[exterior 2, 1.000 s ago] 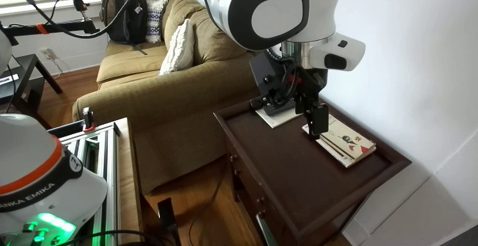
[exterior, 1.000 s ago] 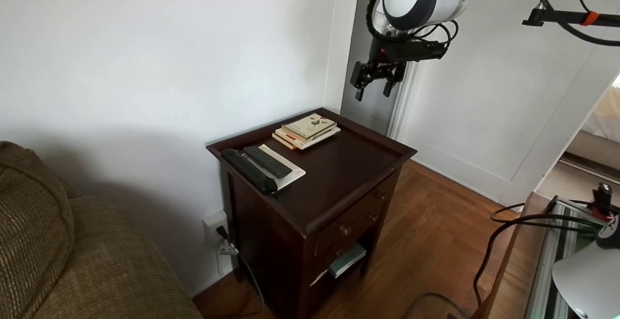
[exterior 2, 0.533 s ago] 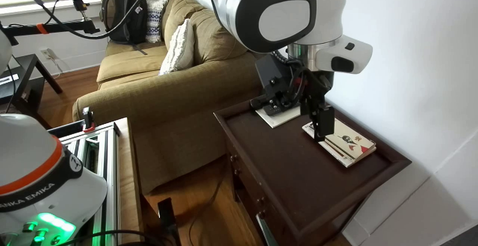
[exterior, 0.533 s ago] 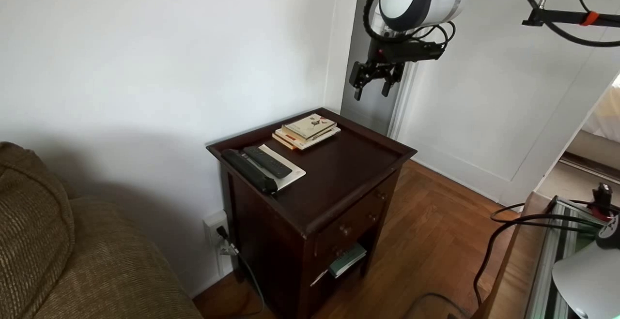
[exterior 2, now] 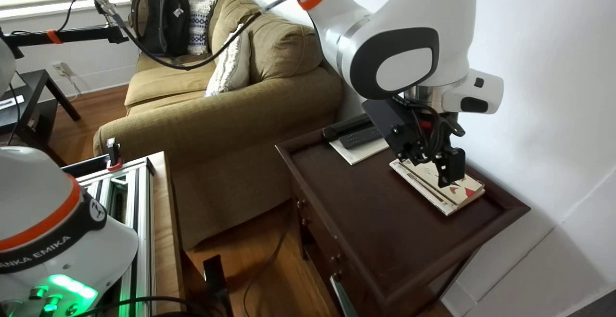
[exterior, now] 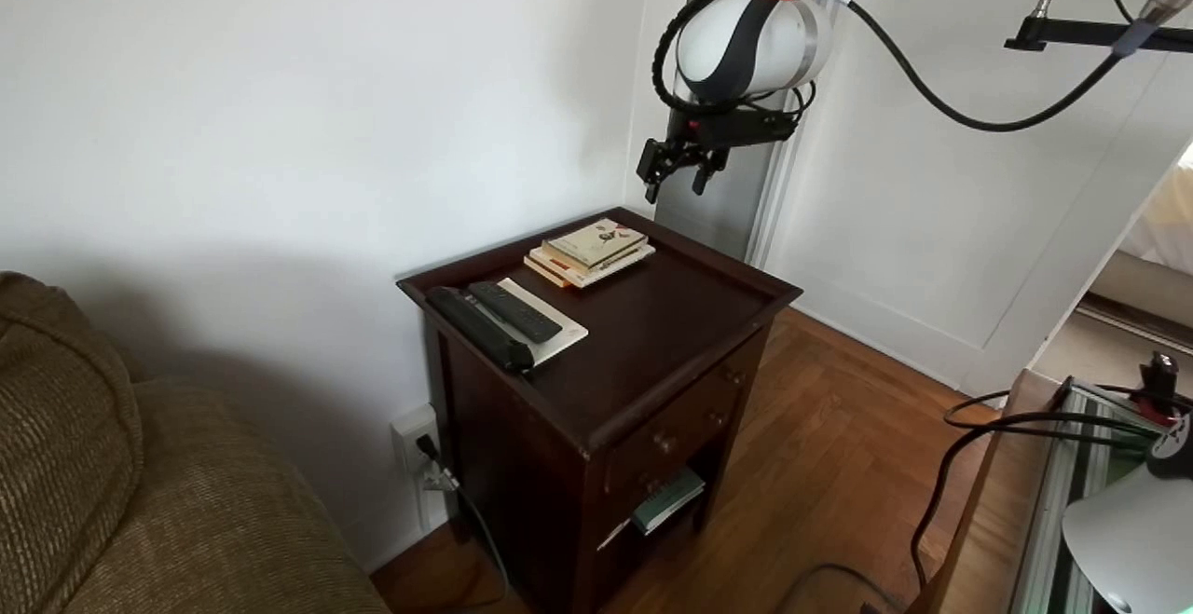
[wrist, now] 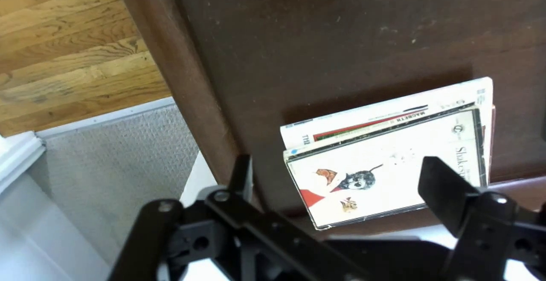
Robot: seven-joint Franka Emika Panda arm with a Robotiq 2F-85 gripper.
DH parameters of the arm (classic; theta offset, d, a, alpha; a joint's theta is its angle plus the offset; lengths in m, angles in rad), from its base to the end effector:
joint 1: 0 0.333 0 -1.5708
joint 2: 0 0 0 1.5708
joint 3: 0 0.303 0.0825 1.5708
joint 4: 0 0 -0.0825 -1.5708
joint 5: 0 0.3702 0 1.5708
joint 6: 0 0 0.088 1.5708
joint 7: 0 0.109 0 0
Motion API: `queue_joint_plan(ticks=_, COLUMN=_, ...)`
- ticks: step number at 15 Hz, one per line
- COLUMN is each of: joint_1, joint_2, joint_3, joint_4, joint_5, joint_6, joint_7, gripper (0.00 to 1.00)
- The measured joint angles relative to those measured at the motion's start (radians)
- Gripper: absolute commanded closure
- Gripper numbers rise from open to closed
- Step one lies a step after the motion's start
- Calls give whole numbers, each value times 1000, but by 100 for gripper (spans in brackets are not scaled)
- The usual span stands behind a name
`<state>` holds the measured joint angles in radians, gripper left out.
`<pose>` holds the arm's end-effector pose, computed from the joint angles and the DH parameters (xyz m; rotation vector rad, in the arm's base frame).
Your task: Place the top two books in front of the table
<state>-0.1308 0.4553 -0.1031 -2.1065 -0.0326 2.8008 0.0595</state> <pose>0.5752 -0.1344 0.2206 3.0183 -0.3763 0.3588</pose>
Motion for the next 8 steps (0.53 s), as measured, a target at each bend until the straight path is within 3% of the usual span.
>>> queue_joint_plan(ticks=8, joint_1=-18, joint_2=203, joint_3=82, joint_4=206, joint_5=55, joint_6=50, joint_7=-67, gripper=0)
